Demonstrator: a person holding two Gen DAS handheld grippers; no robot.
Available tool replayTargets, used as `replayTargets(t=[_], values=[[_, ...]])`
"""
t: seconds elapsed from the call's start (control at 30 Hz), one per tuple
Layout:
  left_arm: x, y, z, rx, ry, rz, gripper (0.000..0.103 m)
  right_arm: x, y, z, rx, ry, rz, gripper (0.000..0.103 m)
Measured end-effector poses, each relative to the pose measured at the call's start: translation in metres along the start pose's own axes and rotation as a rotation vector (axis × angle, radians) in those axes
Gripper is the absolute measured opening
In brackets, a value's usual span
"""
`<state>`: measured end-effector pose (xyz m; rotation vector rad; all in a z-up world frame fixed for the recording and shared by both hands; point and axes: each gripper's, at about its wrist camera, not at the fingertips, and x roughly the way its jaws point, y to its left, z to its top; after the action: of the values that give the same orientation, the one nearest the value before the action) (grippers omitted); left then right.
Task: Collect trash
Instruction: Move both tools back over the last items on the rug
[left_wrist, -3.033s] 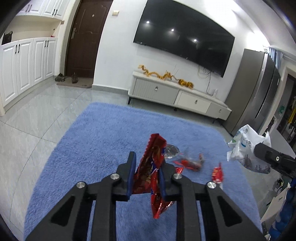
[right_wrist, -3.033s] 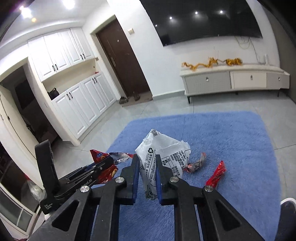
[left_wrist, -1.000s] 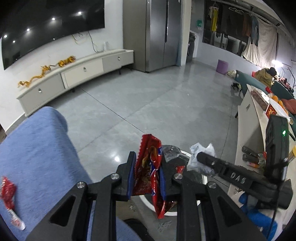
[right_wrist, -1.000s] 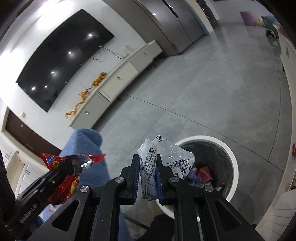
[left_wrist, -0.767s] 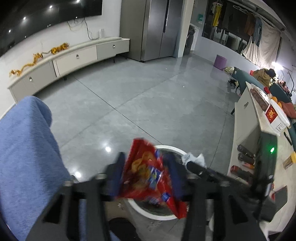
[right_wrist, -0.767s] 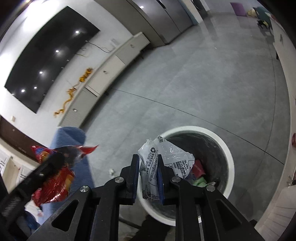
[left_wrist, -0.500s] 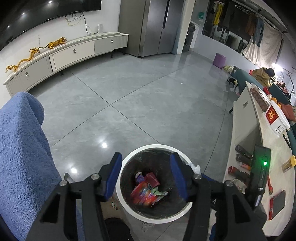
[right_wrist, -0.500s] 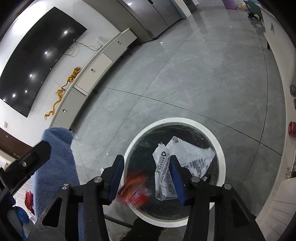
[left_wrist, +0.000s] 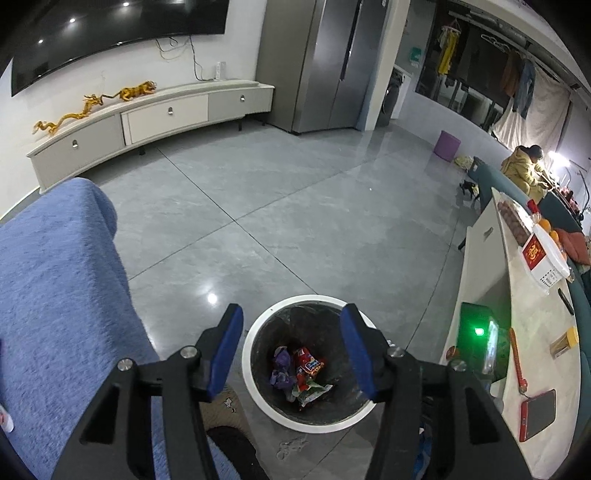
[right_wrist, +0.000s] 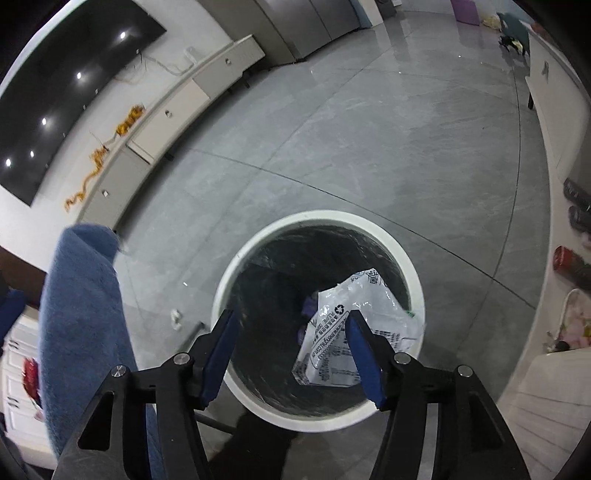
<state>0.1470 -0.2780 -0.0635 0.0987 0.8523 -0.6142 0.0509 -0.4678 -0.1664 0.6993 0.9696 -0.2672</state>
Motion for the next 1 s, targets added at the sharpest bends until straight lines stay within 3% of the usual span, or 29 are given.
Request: replayTargets(t=[0.3, 0.47, 0.83, 1.0], values=[[-0.043, 0.02, -0.011, -0.011, -0.061, 0.044, 0.059, -0.001, 0.038, -0.003, -0.149, 0.057, -0.1, 0.064], [-0.057, 0.041, -0.016, -0.052, -0.083, 0.07, 0.059, -0.012, 0.05, -0.003, -0.156, 0.036, -0.097, 0.064], [-0.116, 0.061, -0.027, -0.096, -0.233, 0.192, 0.059, -0.087, 0.092, -0.021, -0.147, -0.144, 0.0, 0.064], [-0.148, 0.061, -0.034, -0.091, -0.282, 0.198, 0.059, -0.128, 0.117, -0.031, -0.19, -0.242, 0.016, 0.064]])
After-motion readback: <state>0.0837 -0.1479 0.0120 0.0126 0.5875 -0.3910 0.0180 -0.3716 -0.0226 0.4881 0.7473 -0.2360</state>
